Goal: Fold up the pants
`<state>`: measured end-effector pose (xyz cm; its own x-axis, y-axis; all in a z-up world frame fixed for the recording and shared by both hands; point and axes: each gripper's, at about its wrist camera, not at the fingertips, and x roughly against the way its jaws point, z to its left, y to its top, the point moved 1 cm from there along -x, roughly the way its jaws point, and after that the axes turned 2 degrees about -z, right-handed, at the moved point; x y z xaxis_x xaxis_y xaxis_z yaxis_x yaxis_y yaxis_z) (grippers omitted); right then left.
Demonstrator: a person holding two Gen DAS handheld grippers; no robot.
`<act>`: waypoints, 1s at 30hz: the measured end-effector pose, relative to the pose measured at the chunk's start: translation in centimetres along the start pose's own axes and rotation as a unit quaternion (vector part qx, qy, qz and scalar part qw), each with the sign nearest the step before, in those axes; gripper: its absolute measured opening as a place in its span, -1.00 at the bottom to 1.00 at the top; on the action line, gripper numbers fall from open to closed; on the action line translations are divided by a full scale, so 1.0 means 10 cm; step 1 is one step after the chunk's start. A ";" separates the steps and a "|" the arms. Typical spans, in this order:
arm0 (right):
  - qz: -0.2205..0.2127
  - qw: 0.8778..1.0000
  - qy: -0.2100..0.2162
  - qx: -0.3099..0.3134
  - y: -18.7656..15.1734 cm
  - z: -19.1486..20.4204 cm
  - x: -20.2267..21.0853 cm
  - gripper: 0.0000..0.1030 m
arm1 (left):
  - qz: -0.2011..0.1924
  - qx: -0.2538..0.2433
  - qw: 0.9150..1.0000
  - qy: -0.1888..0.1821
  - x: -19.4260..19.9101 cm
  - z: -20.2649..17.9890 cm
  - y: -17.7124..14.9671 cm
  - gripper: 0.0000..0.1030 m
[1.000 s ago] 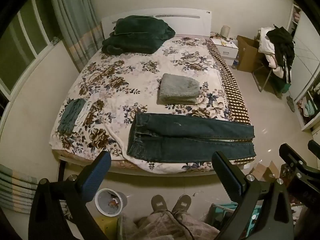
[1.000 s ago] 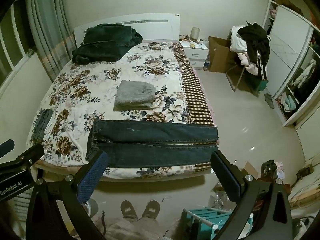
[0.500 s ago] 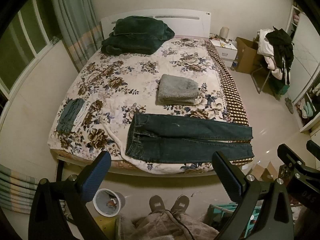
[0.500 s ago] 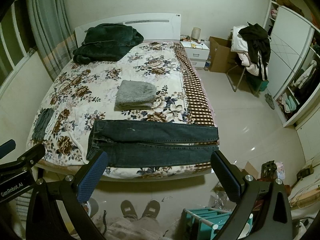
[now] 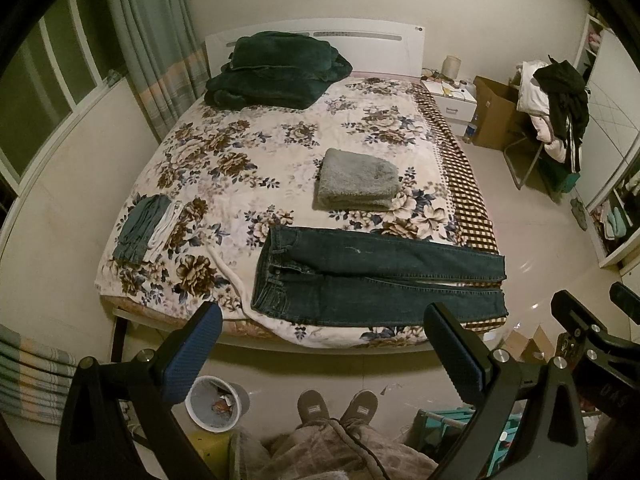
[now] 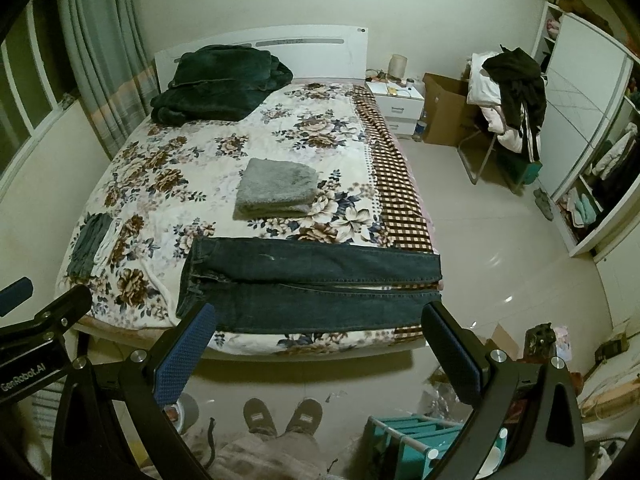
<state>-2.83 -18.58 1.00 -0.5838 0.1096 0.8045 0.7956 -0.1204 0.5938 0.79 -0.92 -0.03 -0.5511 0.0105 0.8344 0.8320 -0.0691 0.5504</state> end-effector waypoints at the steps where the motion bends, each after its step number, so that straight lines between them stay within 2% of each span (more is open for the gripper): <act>1: 0.000 1.000 -0.001 0.000 0.00 0.01 0.00 1.00 | -0.001 0.000 1.000 0.000 0.00 -0.01 0.00 1.00; 30: -0.002 1.000 0.001 -0.001 0.02 0.03 0.04 1.00 | -0.006 0.002 1.000 0.002 0.06 0.00 0.06 1.00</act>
<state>-2.85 -18.28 1.43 -0.5878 0.1072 0.8019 0.7928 -0.1215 0.5973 1.02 -0.98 0.79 -0.5605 0.0082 0.8281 0.8261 -0.0653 0.5597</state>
